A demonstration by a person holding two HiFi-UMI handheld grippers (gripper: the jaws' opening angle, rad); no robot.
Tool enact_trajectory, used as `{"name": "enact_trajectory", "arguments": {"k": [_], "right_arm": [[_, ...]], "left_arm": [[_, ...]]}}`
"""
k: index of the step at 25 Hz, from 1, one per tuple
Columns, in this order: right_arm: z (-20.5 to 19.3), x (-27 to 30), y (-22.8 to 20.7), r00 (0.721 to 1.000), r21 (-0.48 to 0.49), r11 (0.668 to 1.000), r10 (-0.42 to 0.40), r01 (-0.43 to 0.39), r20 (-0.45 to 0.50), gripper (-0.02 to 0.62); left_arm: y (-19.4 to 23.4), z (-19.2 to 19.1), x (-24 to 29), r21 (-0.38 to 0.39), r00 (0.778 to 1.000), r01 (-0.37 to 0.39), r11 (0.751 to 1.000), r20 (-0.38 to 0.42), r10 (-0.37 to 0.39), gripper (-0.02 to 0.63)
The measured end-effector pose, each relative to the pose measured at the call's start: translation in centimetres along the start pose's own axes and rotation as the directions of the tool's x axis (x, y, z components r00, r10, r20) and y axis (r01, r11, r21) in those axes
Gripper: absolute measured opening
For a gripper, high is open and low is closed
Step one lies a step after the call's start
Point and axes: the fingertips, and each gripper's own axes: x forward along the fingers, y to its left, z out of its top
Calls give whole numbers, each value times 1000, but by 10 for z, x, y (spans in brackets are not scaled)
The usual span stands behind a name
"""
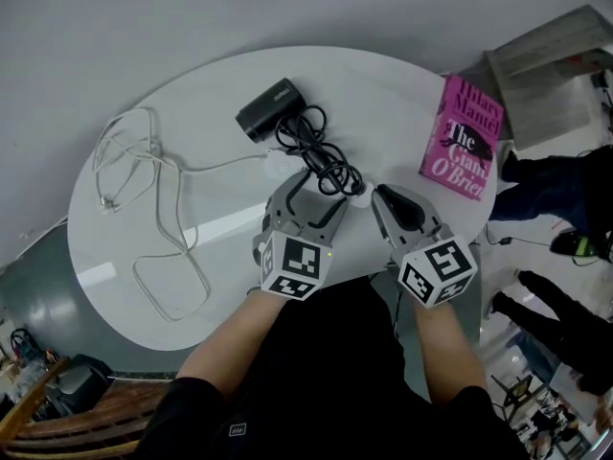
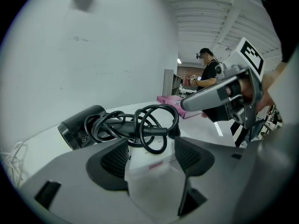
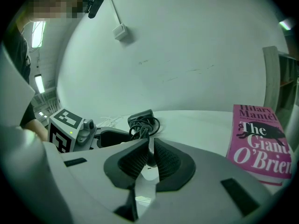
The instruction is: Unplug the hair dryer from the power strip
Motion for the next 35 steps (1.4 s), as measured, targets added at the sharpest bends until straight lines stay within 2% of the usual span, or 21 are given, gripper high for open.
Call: {"name": "enact_trajectory", "arguments": {"k": [8,16,30,33,35], "right_arm": [[-1,10,-3,999,-8,1000,16,-16,-34,38],[-17,19,-2,988,-79,996,25,-37,-150,38],[-18,21,0,984,-104,990,73,-91,-164,38],[-23,21,8,977,-90,987,116,-134,-180,96],[-27,24,11,973,-85,986,124,-143,-192,107]], "left_arm": [[1,-4,7,47,1000,-6,999,-19,6,302],[3,-5,9,67,999,-7,998,-38,10,302],[4,-7,9,18,1000,-14,1000,-10,14,301],[3,-7,8,17,1000,-14,1000,-11,14,301],[3,-7,9,16,1000,-12,1000,-9,12,301]]}}
